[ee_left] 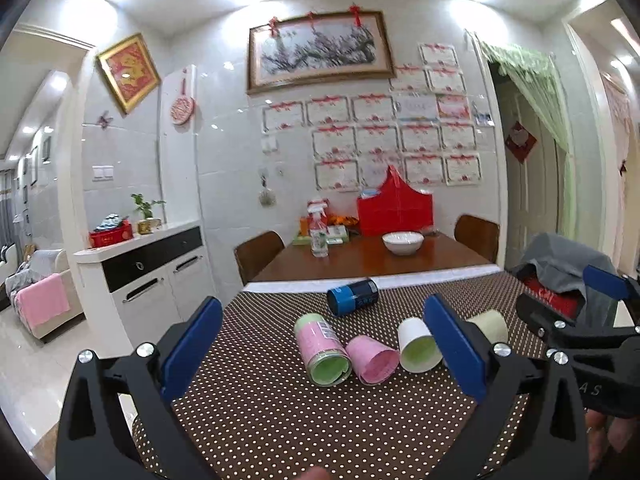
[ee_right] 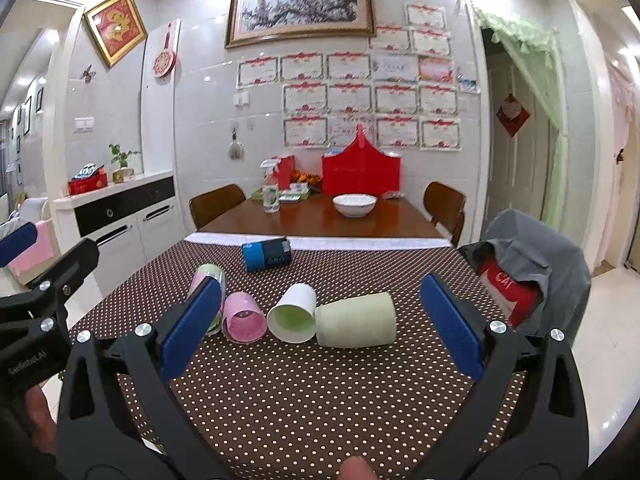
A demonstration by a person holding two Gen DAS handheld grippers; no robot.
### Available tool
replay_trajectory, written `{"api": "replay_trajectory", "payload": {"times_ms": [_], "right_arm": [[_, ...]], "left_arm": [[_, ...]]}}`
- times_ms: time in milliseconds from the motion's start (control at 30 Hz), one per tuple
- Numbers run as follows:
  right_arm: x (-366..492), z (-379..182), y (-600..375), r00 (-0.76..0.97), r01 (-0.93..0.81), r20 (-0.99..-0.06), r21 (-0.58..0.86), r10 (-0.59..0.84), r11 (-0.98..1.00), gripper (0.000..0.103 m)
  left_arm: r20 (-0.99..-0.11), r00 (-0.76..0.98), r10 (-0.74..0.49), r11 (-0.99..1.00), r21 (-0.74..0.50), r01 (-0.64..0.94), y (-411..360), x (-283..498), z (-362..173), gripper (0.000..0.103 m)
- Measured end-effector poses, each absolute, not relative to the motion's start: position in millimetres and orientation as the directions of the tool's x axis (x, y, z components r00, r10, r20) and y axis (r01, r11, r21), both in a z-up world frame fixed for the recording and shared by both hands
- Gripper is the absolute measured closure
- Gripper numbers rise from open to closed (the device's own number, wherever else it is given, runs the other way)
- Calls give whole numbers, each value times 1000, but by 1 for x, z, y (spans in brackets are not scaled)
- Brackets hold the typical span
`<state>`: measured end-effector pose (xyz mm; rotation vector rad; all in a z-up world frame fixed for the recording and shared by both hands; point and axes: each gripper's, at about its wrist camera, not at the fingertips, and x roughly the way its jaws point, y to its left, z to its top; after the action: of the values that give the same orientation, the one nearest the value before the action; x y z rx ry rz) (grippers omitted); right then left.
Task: Flip cup upside down
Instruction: 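Reach the left gripper to the blue-and-black can and close on it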
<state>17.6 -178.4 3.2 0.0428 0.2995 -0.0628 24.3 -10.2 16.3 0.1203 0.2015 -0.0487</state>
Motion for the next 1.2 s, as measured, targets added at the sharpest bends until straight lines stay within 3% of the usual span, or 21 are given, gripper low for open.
{"api": "replay_trajectory", "payload": {"times_ms": [500,1200], "right_arm": [[125,-28,-199,862,34,-506,51,-3,998,6],[301,-66,-214,707,16,-707,18,2,1000,6]], "left_arm": [[-439,892,-113,968,153,198,-13,163,1,4],[-765,630,-132,835,258,487,-48,418,-55,4]]}}
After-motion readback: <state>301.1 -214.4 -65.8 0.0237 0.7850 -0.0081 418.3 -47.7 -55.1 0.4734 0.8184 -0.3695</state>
